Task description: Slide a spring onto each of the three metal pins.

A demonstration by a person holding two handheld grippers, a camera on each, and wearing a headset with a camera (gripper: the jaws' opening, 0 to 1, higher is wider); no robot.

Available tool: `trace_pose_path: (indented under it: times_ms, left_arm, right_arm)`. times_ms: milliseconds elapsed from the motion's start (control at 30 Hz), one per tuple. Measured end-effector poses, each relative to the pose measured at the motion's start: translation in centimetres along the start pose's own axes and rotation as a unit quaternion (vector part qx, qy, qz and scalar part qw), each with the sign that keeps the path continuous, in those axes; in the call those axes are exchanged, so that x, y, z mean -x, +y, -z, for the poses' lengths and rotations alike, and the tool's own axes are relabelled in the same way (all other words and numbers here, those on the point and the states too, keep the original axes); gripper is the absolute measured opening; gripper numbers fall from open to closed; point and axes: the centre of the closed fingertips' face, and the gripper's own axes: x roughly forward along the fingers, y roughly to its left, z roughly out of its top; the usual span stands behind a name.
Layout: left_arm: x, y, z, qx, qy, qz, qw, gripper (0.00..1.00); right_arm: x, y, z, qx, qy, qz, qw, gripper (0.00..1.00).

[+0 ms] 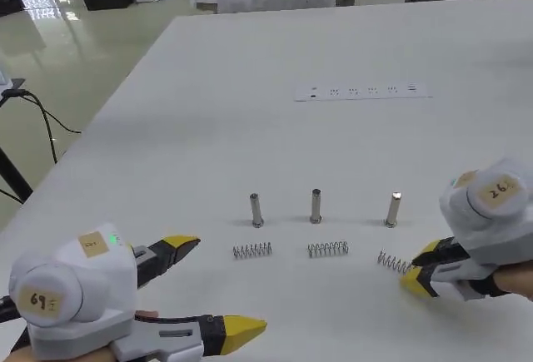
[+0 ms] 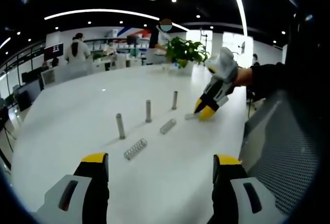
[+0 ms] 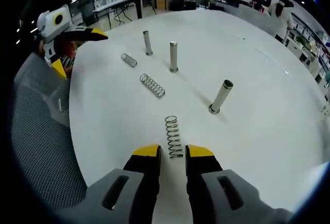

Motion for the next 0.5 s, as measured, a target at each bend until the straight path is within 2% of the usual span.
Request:
trace_pose_path:
  times_ms: [200, 500]
  left_arm:
    - [0.0, -0.02, 0.04, 0.002, 0.001, 0.001, 1.0, 0.8]
    - [-0.01, -0.01, 0.05, 0.002, 0.0, 0.002, 1.0, 0.79]
  right_arm:
    - [-0.04, -0.22, 0.05, 0.014, 0.004, 0.008, 0.9999, 0.13]
    - [0.0, 0.07, 0.06, 0.029, 0.007, 0.003, 0.9996, 0.1]
